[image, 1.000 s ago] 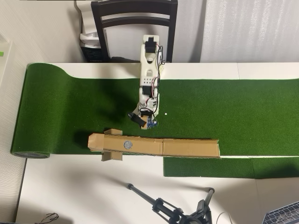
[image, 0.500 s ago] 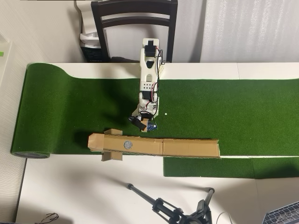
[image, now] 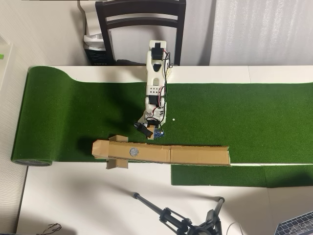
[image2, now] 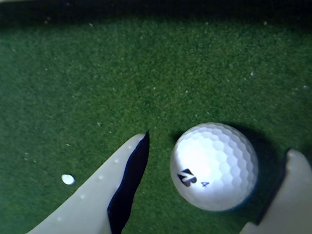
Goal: Pick up the golf ball and place it on the gray mark at the back.
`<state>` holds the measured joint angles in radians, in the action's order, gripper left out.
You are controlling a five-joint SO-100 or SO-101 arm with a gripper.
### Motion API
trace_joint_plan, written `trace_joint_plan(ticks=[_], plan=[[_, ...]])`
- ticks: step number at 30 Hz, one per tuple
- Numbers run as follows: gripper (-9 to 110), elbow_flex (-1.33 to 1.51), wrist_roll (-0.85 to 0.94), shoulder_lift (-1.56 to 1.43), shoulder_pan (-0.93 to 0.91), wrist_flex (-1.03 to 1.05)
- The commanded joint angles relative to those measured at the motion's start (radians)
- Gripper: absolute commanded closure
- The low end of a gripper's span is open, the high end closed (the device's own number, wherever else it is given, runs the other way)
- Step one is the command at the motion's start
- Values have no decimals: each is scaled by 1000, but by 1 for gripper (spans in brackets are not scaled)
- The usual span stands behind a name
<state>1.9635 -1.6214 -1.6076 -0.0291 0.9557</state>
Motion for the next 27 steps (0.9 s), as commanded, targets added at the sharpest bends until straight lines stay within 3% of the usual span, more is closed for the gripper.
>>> trace_joint_plan(ticks=[1, 27], plan=[[62, -77, -23, -15, -6, -25], [64, -80, 77, 109, -5, -23]])
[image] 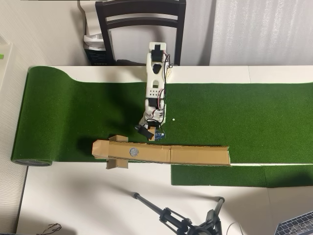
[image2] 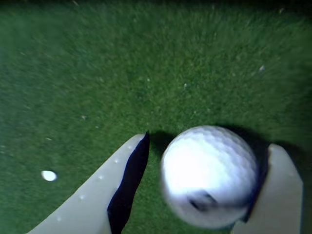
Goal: Pick up the golf ball and place it on the gray mark at the back.
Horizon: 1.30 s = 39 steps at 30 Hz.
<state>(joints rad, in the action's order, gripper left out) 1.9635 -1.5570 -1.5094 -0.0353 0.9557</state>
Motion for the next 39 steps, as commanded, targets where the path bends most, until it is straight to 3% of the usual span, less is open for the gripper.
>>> trace_joint_plan(ticks=[1, 7, 14, 23, 39], plan=[[64, -80, 12, 17, 2, -23], [64, -80, 12, 26, 3, -23], [81, -81, 11, 26, 5, -23], [81, -98, 11, 26, -2, -23], [81, -485, 40, -132, -81, 28]])
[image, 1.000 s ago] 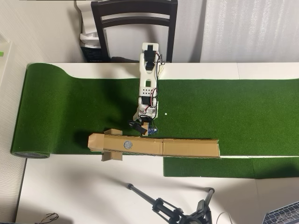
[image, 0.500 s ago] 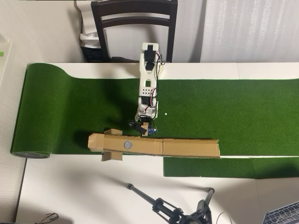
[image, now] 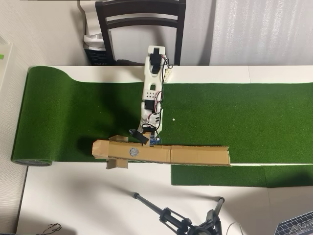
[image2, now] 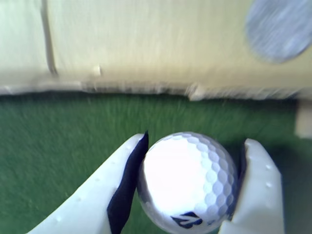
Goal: Pick up the golf ball and place it on the gray mark at the back.
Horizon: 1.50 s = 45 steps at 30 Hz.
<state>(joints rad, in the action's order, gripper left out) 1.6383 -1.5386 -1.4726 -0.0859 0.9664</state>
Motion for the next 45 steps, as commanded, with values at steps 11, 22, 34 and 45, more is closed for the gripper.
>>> trace_joint_plan(ticks=[11, 22, 34, 45], plan=[[81, -201, 60, -272, -77, 20], [81, -202, 60, -141, -101, -236], [81, -199, 67, -48, -95, -318], [81, -204, 71, 28, -94, -333]])
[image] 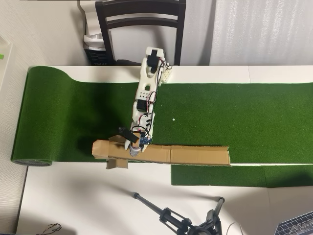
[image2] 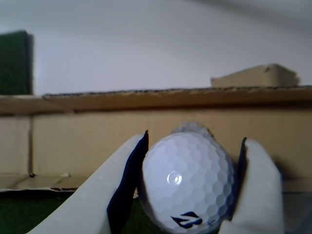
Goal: Pick up the golf ball and place it on the gray mark at the back.
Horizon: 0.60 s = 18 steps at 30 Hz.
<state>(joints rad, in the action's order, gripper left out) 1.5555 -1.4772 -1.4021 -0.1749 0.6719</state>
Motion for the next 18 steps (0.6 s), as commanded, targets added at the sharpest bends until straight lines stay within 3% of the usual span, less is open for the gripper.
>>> trace_joint_plan(ticks=[1, 18], plan=[[81, -121, 5, -46, -6, -38], [81, -121, -6, -40, -11, -115]])
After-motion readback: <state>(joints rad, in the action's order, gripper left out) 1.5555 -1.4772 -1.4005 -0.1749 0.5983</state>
